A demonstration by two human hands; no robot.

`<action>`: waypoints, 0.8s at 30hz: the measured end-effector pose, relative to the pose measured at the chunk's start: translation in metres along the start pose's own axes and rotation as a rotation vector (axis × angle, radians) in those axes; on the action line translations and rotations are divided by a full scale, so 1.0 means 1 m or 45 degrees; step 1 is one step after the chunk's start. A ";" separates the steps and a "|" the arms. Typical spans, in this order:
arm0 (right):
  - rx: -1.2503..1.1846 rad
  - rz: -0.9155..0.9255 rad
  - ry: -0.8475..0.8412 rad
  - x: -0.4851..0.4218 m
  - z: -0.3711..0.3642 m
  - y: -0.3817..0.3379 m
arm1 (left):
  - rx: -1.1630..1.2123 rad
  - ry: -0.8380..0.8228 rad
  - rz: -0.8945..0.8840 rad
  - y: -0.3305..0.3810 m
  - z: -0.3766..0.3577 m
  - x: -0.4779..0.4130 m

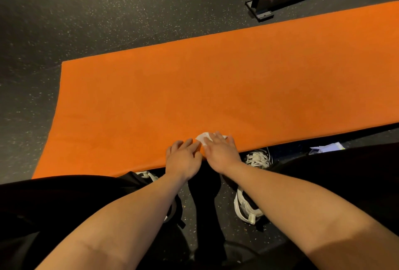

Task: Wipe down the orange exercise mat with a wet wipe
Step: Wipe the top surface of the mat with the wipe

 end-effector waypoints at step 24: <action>0.014 0.055 -0.106 -0.050 0.011 0.007 | 0.007 -0.038 0.069 0.008 0.000 -0.053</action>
Point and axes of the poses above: each hand's wrist, its own x-axis away from the middle knuckle, its own z-axis out of the back of the hand, y = z × x, the point moved 2 cm from there along -x, towards the middle knuckle, and after that the axes turned 4 degrees about z, right-handed, at the moved point
